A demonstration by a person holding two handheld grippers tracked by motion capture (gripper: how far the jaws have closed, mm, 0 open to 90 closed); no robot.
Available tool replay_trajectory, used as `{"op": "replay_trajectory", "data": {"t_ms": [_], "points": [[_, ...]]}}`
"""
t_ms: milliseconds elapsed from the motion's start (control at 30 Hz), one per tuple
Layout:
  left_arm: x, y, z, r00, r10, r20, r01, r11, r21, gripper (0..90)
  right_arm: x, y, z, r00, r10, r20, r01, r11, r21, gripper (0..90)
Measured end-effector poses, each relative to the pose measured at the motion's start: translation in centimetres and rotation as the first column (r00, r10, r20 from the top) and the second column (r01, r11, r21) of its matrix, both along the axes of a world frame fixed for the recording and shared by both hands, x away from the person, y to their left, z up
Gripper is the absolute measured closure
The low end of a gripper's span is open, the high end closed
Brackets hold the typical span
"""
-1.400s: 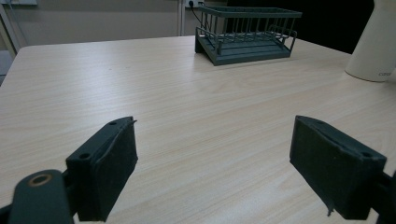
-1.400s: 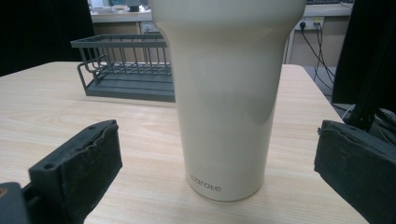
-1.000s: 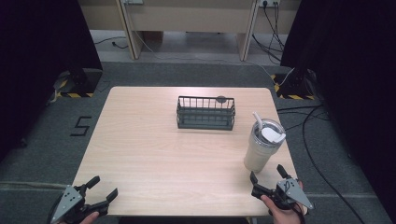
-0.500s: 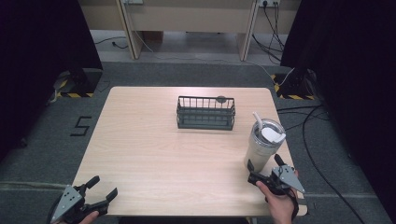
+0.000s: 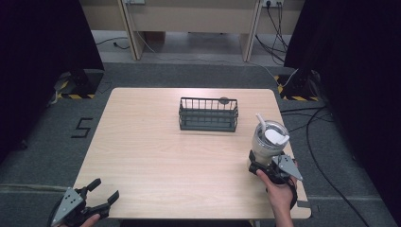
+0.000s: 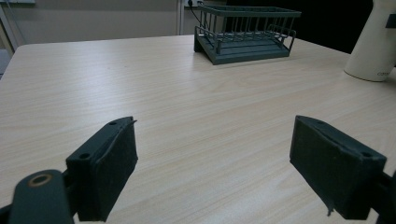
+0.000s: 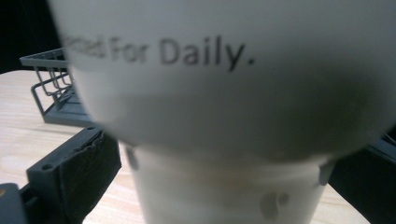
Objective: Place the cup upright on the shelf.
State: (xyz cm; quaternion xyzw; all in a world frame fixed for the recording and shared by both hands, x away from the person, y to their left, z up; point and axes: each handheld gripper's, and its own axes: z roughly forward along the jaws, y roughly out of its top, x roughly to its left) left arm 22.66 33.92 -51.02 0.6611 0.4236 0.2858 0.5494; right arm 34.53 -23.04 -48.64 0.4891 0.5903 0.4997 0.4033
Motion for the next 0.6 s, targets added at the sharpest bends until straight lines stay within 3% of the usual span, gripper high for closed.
{"op": "replay_trajectory", "data": {"t_ms": [433,500,600], "points": [[-0.02,-0.16,0.01,0.9999,-0.014,-0.001,0.014,0.9999,0.001,14.3,0.17,0.54,0.1,0.9997,-0.019,0.014,0.019,1.0,-0.023,0.8],[-0.02,-0.15,0.01,0.9999,-0.014,-0.001,0.014,0.9999,0.0,14.3,0.24,0.59,0.18,0.9983,-0.053,0.024,0.053,0.998,-0.021,7.7],[-0.03,-0.19,0.02,0.9998,-0.018,-0.001,0.018,0.9998,0.003,14.3,0.41,0.6,0.18,0.9982,-0.053,0.027,0.054,0.998,-0.029,8.2]]}}
